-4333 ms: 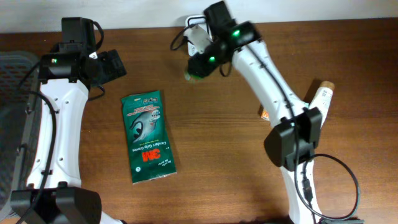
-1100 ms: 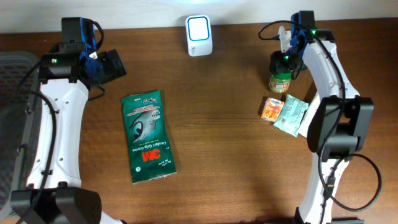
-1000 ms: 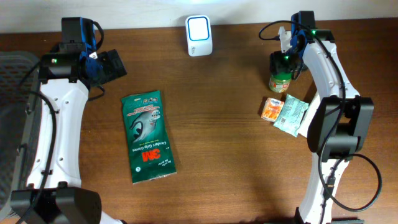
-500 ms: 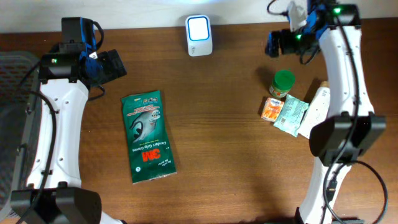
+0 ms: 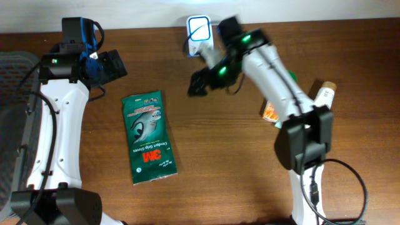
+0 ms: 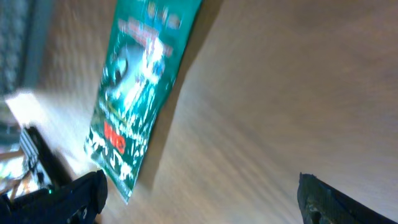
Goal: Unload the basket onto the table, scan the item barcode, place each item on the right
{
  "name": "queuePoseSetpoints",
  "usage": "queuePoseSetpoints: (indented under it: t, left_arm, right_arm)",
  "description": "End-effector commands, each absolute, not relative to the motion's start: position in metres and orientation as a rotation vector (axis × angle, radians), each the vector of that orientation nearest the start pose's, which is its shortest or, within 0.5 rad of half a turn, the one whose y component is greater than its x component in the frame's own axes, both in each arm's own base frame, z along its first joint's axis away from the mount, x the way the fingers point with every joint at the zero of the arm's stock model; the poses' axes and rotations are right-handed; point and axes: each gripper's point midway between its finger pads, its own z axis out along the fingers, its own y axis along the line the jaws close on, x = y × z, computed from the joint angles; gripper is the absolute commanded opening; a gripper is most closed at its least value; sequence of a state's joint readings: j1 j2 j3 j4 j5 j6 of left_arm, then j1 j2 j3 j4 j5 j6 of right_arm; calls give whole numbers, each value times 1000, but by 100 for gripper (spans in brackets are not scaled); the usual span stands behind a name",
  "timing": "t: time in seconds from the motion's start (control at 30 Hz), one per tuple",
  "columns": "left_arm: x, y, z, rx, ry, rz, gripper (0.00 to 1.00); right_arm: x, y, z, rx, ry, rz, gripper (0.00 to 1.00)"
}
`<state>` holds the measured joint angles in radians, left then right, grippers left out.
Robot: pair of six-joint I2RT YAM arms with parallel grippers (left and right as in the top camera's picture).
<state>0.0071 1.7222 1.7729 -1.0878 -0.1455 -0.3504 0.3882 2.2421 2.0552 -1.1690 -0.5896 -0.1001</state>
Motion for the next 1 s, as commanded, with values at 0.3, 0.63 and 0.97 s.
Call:
queuePoseSetpoints:
  t: [0.3, 0.63, 0.97]
  left_arm:
    - [427, 29, 242, -493, 2531, 65, 99]
    - [427, 29, 242, -493, 2531, 65, 99]
    - [427, 29, 242, -493, 2531, 65, 99]
  right_arm:
    - [357, 339, 34, -550, 2939, 970, 90]
    - [331, 392, 9, -572, 2867, 956, 89]
    - [328, 378, -54, -391, 2972, 570, 62]
